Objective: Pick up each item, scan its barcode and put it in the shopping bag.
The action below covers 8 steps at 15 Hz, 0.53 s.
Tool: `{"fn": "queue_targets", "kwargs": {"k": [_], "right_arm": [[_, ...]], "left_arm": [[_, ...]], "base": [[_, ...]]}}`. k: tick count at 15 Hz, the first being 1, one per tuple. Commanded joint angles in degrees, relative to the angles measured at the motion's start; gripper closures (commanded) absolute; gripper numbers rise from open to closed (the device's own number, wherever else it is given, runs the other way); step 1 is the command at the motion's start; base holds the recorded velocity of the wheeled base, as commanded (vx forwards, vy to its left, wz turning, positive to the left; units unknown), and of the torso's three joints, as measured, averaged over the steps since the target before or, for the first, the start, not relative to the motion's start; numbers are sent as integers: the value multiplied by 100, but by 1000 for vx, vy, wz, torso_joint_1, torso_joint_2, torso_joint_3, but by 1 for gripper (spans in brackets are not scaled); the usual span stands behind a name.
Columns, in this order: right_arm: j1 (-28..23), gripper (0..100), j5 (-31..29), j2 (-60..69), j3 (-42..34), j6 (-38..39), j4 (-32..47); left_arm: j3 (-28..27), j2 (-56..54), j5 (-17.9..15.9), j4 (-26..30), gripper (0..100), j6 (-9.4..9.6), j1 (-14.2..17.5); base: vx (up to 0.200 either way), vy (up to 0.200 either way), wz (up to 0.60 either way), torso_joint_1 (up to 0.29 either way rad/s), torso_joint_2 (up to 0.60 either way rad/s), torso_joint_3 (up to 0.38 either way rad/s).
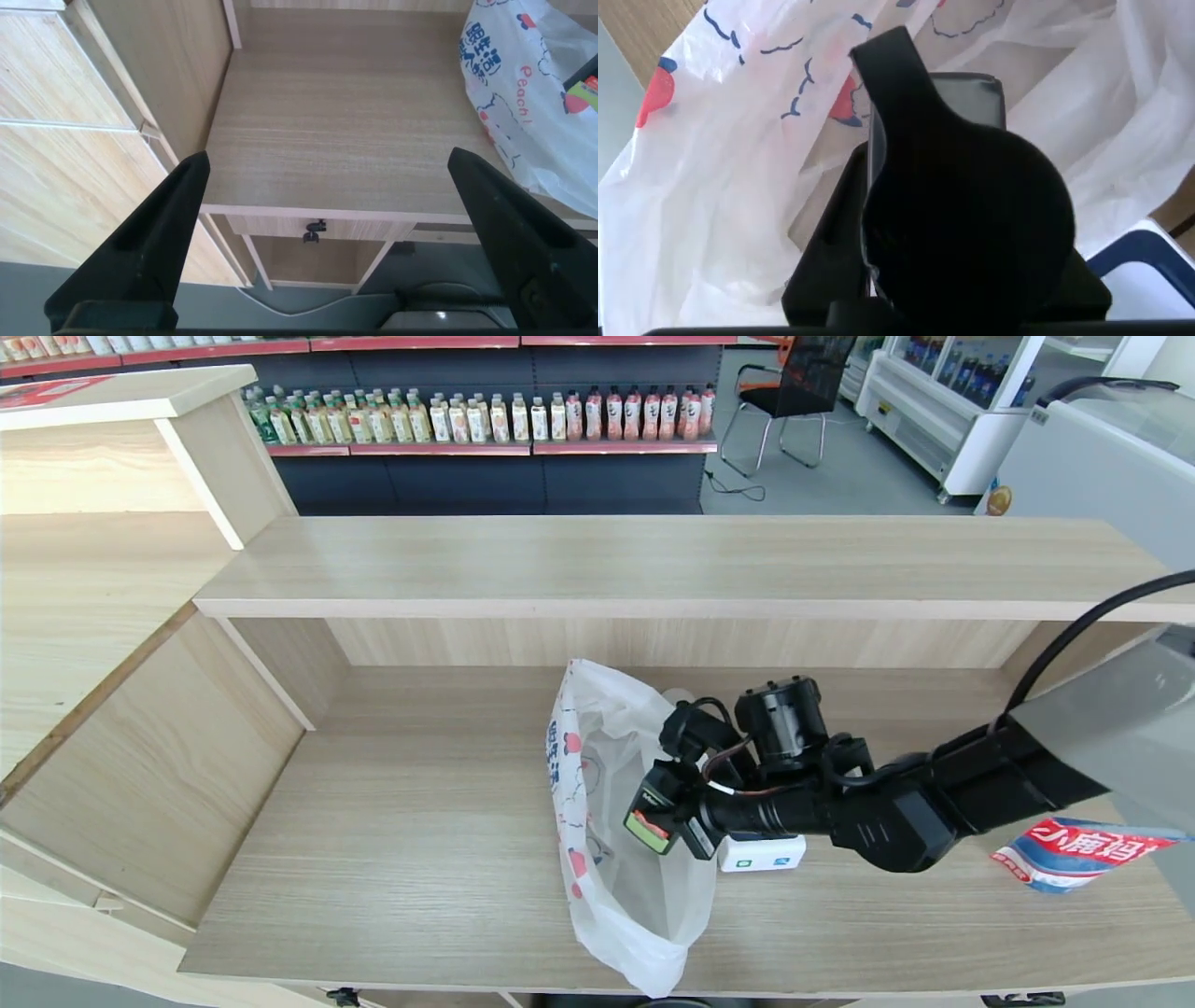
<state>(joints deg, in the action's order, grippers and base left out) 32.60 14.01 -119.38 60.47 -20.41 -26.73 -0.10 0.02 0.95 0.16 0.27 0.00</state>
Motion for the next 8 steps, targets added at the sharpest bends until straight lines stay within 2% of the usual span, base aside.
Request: {"fn": "queue_targets", "kwargs": {"k": [1,3,4,8], "right_arm": [[80,100,-3,-384,-17,-51,-289],[89,100,-3,-472,9,-51,-420],[89,0,14,-525,18,-51,-429],[89,0,32,-366,18,503,-614]], "left_arm": [[1,-2,2,2,0,0,0],[1,-2,2,2,0,0,0],[1,-2,2,2,0,0,0],[1,-2,2,2,0,0,0]], "base": [[0,0,0,0,0,0],[0,0,0,0,0,0],[0,0,0,0,0,0],[0,0,0,0,0,0]]}}
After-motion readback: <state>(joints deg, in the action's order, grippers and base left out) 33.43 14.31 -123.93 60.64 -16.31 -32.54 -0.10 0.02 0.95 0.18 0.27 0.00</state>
